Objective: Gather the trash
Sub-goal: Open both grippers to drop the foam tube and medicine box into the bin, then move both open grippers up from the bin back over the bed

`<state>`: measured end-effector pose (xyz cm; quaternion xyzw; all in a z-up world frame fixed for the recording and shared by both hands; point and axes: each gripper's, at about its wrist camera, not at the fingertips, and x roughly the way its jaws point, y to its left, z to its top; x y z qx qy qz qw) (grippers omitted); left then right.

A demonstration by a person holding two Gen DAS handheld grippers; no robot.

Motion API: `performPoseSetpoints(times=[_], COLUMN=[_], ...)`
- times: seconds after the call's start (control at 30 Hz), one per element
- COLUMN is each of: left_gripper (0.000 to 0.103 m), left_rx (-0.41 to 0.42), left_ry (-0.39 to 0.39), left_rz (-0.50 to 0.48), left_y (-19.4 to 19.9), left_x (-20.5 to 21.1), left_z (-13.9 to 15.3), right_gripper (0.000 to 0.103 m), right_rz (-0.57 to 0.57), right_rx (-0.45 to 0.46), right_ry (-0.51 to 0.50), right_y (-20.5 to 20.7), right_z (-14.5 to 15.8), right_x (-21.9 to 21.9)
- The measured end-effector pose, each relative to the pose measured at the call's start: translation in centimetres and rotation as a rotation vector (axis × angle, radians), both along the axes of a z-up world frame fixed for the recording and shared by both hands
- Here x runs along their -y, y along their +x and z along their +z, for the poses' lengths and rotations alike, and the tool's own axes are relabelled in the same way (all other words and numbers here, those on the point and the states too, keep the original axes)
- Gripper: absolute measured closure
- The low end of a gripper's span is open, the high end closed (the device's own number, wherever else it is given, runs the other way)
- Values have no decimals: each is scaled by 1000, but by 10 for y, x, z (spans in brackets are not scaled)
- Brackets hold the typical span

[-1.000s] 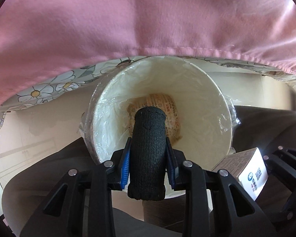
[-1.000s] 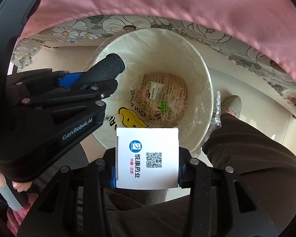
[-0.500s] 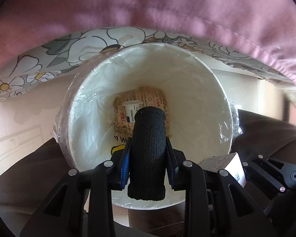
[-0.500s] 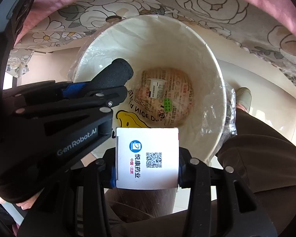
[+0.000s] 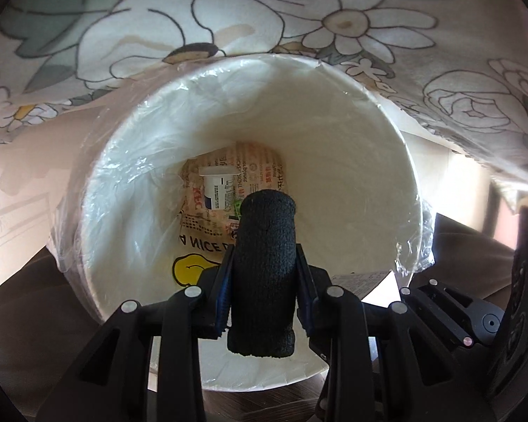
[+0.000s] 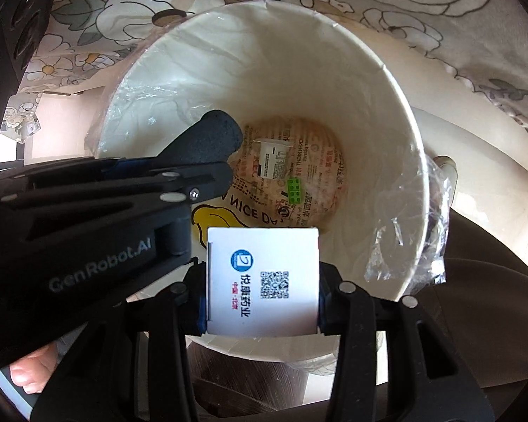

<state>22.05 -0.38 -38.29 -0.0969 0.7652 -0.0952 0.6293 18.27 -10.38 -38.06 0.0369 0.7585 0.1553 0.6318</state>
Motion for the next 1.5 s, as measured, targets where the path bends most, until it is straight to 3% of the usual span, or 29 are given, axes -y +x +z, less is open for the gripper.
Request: performPoseSetpoints(times=[0.2,0.27,0.3,0.87,1.2,1.4,1.5], left_gripper=[66,53,52,52,52,52,52], left_rx=[-18,-23,-21,-7,36,104,144], left_ry=[-10,-7,-9,9,34,41,34], left_rz=[6,15,18,1,-13,-18,-18], left_y=[4,4,4,-14,-39,-49,-52], left_x=[2,1,2,3,7,5,2], left_z=[-4,-6,-5,10,40,81,106], right_gripper=[56,51,51,51,51,51,51], right_rz=[3,-4,-6,-8,-51,-108,-120], right_rx=[-18,-19,-18,-5,-46,-27,29], right_ry=[4,8,9,15,72,129,143], right_y=[4,4,5,-5,-36,-46,-46], right_z=[-7,-7,-6,10,31,58,83], right_x=[5,8,9,12,16,32,42])
